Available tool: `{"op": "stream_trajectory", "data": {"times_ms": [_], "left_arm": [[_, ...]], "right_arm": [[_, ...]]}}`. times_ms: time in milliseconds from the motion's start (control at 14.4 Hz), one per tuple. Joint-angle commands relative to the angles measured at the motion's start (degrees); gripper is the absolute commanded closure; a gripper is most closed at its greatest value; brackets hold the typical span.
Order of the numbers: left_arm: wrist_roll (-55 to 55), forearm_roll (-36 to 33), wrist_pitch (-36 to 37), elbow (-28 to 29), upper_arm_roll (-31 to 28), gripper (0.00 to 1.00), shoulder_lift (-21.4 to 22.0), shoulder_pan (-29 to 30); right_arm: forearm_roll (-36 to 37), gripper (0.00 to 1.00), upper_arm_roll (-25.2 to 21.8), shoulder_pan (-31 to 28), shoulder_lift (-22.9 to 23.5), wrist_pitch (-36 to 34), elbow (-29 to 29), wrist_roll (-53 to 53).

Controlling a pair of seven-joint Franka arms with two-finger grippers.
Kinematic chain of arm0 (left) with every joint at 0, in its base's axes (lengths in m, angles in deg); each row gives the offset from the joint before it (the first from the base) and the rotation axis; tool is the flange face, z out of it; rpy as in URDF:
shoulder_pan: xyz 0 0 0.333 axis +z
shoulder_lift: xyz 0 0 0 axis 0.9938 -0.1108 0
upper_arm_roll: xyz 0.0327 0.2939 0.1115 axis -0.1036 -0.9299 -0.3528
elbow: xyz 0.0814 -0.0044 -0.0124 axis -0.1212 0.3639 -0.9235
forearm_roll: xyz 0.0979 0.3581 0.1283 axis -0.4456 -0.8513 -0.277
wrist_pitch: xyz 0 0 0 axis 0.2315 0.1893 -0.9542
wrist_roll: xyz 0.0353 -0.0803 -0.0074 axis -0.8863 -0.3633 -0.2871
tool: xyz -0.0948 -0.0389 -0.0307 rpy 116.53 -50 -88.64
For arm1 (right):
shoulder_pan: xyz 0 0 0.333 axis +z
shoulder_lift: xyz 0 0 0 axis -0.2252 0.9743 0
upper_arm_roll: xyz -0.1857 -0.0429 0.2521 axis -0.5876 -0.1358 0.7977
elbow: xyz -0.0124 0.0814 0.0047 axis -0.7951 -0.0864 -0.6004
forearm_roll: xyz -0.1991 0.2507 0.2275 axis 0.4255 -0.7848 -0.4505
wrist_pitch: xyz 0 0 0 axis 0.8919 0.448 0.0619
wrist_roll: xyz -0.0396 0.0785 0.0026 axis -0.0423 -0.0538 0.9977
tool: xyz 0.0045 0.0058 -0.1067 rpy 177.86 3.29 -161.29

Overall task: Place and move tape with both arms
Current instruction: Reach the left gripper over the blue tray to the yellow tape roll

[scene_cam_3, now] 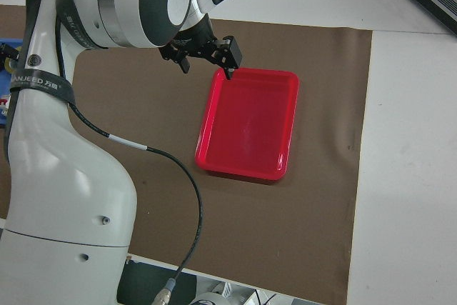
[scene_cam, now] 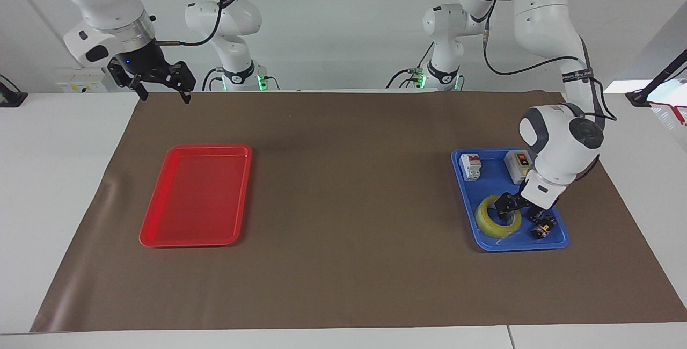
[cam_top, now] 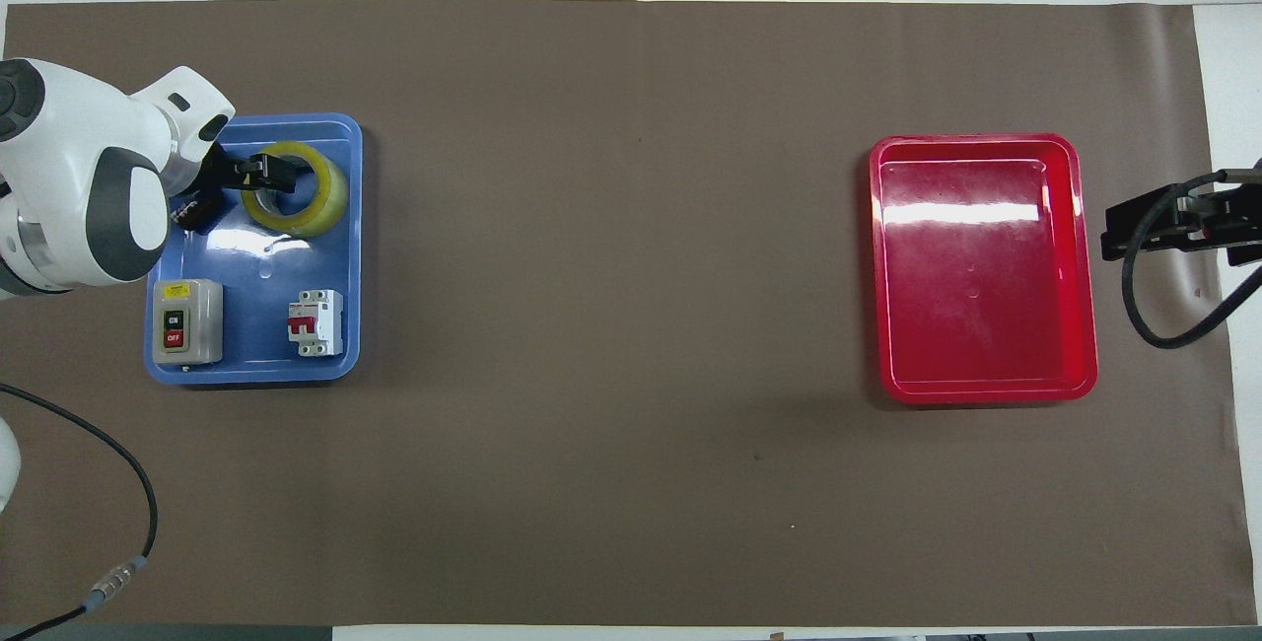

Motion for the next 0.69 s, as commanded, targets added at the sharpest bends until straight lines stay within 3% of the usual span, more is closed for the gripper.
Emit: {"op": "stream_trajectory", "data": {"times_ms": [0, 69, 139, 416, 624], "left_arm": [[-1.26, -1.0, -1.69, 1.54, 0.11, 0.42, 0.37, 0.3], [-1.35, -1.0, -1.43, 1.28, 0.11, 0.77, 0.46, 0.3], [-1.35, -1.0, -1.6, 1.19, 0.11, 1.0, 0.46, 0.3], [-1.26, -1.0, -1.17, 0.93, 0.02, 1.0, 1.94, 0.3], [-1.09, -1.0, 4.52, 0.05, 0.02, 1.0, 5.81, 0.3]], "right_arm": [[-0.71, 0.0, 0.39, -1.05, -1.19, 1.3, 1.61, 1.22], [-0.71, 0.0, 0.39, -1.05, -1.19, 1.21, 1.61, 1.13], [-0.71, 0.0, 0.39, -1.05, -1.19, 1.29, 1.61, 1.22], [-0.71, 0.0, 0.39, -1.05, -1.19, 1.3, 1.61, 1.22], [-0.71, 0.0, 0.39, -1.05, -1.19, 1.3, 1.61, 1.13]]}}
